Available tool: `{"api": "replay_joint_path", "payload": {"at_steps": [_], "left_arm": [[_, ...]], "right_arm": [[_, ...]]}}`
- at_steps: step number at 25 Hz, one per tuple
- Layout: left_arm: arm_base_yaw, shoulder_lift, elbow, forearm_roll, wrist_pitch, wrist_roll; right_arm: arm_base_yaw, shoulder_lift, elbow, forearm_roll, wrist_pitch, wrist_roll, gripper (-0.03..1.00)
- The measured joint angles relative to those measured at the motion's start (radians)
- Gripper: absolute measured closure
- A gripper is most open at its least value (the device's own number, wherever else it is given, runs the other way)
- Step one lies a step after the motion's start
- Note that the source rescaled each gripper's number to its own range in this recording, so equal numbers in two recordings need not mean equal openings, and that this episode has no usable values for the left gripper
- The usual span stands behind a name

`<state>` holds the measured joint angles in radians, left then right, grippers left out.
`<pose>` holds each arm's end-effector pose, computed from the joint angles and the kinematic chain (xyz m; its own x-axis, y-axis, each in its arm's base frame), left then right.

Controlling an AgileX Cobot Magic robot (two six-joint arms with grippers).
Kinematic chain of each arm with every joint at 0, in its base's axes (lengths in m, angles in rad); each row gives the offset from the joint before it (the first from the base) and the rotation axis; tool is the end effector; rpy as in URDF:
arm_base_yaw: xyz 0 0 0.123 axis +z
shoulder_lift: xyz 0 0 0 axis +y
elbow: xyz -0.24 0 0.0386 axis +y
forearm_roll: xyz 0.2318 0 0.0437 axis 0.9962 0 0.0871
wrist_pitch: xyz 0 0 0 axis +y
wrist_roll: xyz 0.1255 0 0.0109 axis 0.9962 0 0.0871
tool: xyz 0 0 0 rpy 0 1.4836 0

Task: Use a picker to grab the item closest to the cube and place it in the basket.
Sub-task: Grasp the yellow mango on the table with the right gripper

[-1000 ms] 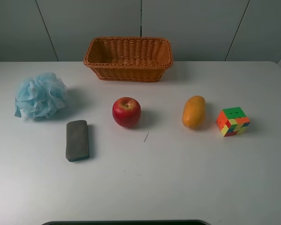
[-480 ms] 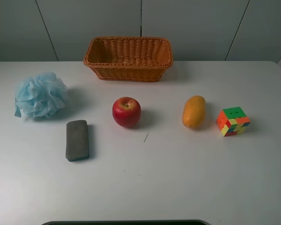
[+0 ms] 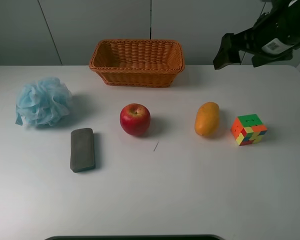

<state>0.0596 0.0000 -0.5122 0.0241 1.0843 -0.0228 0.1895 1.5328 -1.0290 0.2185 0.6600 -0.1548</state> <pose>0.0518 0.0058 0.2545 -0.4643 -0.0393 -0.8848 -0.0837 0.9965 -0.0003 0.3052 0.0756 0.1814 -0.8637 -0.1466 -0.4822 -0.2337 0.9642 0.1254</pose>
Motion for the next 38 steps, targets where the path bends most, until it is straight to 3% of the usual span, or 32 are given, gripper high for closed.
{"api": "replay_joint_path", "payload": {"at_steps": [8, 31, 32, 33, 34, 37, 38], "left_arm": [[0.0, 0.0, 0.0, 0.0, 0.0, 0.0], [0.0, 0.0, 0.0, 0.0, 0.0, 0.0], [0.0, 0.0, 0.0, 0.0, 0.0, 0.0], [0.0, 0.0, 0.0, 0.0, 0.0, 0.0], [0.0, 0.0, 0.0, 0.0, 0.0, 0.0], [0.0, 0.0, 0.0, 0.0, 0.0, 0.0], [0.0, 0.0, 0.0, 0.0, 0.0, 0.0]], "right_arm": [[0.0, 0.197, 0.0, 0.03, -0.107, 0.113, -0.03], [0.038, 0.409, -0.002, 0.084, -0.042, 0.096, -0.02], [0.038, 0.411, -0.001, 0.084, -0.042, 0.094, 0.03], [0.038, 0.413, -0.001, 0.084, -0.042, 0.092, 0.14], [0.038, 0.415, -0.001, 0.084, -0.042, 0.09, 0.31], [0.038, 0.416, -0.001, 0.084, -0.042, 0.084, 0.97], [0.038, 0.417, -0.001, 0.084, -0.042, 0.083, 0.96]]}}
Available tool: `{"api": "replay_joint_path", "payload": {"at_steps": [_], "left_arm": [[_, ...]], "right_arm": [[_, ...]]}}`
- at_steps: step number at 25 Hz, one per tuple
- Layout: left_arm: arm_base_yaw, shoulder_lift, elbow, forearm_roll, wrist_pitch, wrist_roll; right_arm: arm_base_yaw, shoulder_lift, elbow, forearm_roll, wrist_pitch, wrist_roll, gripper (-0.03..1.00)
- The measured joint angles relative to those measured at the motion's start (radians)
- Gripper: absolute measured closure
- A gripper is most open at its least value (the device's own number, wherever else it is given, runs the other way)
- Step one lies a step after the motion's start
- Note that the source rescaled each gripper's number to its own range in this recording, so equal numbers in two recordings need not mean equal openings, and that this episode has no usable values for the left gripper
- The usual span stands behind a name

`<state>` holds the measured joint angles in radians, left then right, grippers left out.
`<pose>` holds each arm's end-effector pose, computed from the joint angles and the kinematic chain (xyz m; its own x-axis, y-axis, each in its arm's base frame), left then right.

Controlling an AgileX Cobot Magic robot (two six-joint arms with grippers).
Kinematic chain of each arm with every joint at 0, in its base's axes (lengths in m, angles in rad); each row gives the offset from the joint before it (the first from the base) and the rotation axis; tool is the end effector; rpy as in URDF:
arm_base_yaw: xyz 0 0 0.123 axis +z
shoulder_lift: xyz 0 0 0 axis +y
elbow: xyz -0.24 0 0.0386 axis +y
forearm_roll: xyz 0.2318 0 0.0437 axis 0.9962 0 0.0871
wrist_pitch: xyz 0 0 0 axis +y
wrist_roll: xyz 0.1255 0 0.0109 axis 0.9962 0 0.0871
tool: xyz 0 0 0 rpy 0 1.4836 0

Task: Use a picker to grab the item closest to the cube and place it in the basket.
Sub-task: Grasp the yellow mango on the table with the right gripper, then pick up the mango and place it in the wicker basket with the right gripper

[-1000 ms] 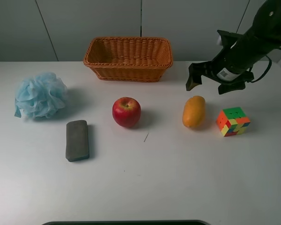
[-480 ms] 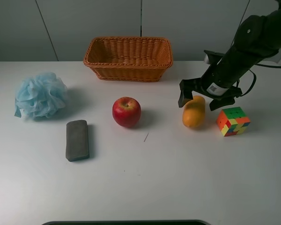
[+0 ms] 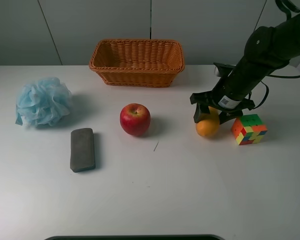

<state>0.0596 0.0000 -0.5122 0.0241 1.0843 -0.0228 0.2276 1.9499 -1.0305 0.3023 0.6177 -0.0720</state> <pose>0.0518 0.0058 0.2545 -0.4643 -0.0393 -0.8848 -0.0837 0.9965 -0.0003 0.3044 0.0928 0.0510 -0.9926 -0.0519 -0.1099 -0.0725 0.9785 0.1930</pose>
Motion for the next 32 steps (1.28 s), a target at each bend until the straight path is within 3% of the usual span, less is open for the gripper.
{"api": "replay_joint_path", "payload": {"at_steps": [18, 23, 27, 32], "left_arm": [[0.0, 0.0, 0.0, 0.0, 0.0, 0.0], [0.0, 0.0, 0.0, 0.0, 0.0, 0.0], [0.0, 0.0, 0.0, 0.0, 0.0, 0.0], [0.0, 0.0, 0.0, 0.0, 0.0, 0.002]], "right_arm": [[0.0, -0.05, -0.001, 0.002, -0.003, -0.021, 0.96], [0.0, -0.239, -0.007, -0.019, -0.089, -0.016, 0.96], [0.0, -0.335, -0.104, -0.033, -0.125, -0.018, 0.96], [0.001, -0.305, -0.321, -0.042, -0.152, -0.08, 0.96]]}}
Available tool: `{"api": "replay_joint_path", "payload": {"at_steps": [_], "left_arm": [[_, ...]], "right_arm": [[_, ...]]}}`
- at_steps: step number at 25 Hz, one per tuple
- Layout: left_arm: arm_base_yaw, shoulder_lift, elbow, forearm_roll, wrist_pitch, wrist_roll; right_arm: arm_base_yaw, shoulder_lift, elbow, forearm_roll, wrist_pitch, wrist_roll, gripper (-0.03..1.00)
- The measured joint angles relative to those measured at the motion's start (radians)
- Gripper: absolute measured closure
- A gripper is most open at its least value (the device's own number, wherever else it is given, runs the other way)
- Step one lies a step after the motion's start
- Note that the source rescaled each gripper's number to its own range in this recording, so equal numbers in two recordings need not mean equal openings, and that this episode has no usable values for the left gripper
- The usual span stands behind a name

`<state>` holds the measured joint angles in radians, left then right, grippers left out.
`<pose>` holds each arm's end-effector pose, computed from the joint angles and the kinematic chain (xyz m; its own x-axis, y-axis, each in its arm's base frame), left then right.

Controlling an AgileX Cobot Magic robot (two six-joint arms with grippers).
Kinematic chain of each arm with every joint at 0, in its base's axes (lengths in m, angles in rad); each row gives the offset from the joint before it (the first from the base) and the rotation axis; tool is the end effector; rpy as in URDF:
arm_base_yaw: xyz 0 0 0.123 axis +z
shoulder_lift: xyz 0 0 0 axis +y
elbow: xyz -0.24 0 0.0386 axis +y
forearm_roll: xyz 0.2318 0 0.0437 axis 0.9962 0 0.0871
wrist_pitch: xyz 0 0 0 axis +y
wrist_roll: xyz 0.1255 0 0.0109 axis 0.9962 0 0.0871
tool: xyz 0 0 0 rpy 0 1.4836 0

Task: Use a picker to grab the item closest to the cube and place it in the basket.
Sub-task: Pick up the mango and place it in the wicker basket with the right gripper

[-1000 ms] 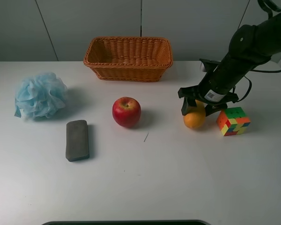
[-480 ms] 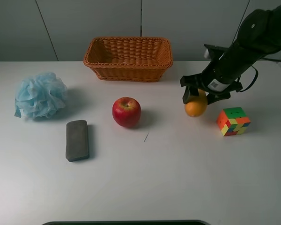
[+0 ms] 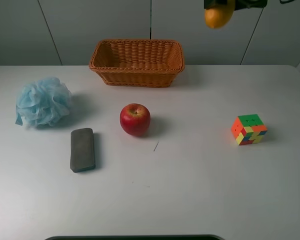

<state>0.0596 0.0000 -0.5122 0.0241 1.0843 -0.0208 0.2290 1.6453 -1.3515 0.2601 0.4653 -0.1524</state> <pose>0.0518 0.0058 0.2545 -0.4644 -0.0373 -0.8848 -0.0828 0.9966 0.0015 0.3763 0.1027 0.2576 -0.6193 -0.0617 -0.7827 -0.2651 0.9548 0.1344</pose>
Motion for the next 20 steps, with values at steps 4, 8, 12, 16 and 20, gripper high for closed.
{"api": "replay_joint_path", "payload": {"at_steps": [4, 8, 12, 16, 20], "left_arm": [[0.0, 0.0, 0.0, 0.0, 0.0, 0.0], [0.0, 0.0, 0.0, 0.0, 0.0, 0.0], [0.0, 0.0, 0.0, 0.0, 0.0, 0.0], [0.0, 0.0, 0.0, 0.0, 0.0, 0.0], [0.0, 0.0, 0.0, 0.0, 0.0, 0.0]], "right_arm": [[0.037, 0.113, -0.177, -0.006, -0.045, -0.066, 0.96], [0.11, 0.273, -0.319, -0.006, -0.12, -0.152, 0.96], [0.17, 0.438, -0.418, -0.006, -0.17, -0.186, 0.96], [0.202, 0.58, -0.466, -0.006, -0.2, -0.191, 0.96], [0.215, 0.673, -0.475, -0.006, -0.205, -0.193, 0.96]]}}
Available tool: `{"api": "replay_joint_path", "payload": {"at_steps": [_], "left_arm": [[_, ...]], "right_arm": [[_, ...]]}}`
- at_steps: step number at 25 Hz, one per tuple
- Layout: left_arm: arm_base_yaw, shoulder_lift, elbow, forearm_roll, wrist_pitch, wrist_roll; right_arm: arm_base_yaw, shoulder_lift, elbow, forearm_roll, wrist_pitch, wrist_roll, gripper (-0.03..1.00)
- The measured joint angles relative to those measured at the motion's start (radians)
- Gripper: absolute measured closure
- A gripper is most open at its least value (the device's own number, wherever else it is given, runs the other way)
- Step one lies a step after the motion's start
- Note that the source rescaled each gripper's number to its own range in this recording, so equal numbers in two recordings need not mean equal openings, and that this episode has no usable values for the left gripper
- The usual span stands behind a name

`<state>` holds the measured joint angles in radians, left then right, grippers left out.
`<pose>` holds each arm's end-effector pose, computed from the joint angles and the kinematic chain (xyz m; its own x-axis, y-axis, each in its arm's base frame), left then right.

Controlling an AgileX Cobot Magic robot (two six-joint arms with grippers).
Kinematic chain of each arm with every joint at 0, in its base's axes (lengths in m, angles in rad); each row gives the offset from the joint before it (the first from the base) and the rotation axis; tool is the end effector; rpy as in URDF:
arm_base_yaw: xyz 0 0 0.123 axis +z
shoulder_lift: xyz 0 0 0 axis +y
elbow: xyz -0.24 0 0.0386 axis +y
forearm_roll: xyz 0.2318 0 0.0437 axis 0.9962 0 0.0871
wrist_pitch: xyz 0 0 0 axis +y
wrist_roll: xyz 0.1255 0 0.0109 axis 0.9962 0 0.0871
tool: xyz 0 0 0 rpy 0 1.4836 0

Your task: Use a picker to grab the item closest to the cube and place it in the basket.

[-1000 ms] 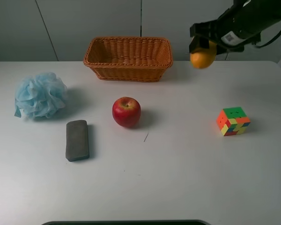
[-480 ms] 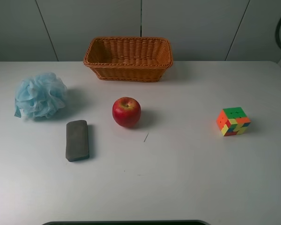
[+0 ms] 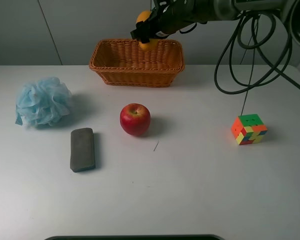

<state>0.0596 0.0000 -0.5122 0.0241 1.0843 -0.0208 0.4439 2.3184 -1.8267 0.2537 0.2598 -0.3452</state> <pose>0.0518 0.0058 0.2545 -0.4644 -0.0373 -0.8848 -0.0828 0.9966 0.0015 0.4625 0.2290 0.1251 -0.5011 -0.3483 -0.7922 -0.5272 0.8488 -0.0397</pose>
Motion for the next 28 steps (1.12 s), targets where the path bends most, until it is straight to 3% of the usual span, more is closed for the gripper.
{"api": "replay_joint_path", "payload": {"at_steps": [11, 12, 13, 14, 15, 18, 28], "left_arm": [[0.0, 0.0, 0.0, 0.0, 0.0, 0.0], [0.0, 0.0, 0.0, 0.0, 0.0, 0.0], [0.0, 0.0, 0.0, 0.0, 0.0, 0.0], [0.0, 0.0, 0.0, 0.0, 0.0, 0.0], [0.0, 0.0, 0.0, 0.0, 0.0, 0.0], [0.0, 0.0, 0.0, 0.0, 0.0, 0.0], [0.0, 0.0, 0.0, 0.0, 0.0, 0.0]], "right_arm": [[0.004, 0.03, -0.002, 0.021, 0.019, 0.0, 0.96], [0.004, 0.03, -0.002, 0.023, 0.029, 0.002, 0.87], [0.004, 0.03, -0.004, 0.025, 0.035, 0.004, 0.44], [0.004, 0.03, -0.004, 0.025, 0.04, 0.006, 0.2], [0.004, 0.03, -0.006, 0.025, 0.043, 0.006, 0.07], [0.004, 0.03, -0.006, 0.021, 0.053, 0.008, -0.02], [0.004, -0.02, -0.008, -0.012, 0.065, 0.01, -0.03]]}}
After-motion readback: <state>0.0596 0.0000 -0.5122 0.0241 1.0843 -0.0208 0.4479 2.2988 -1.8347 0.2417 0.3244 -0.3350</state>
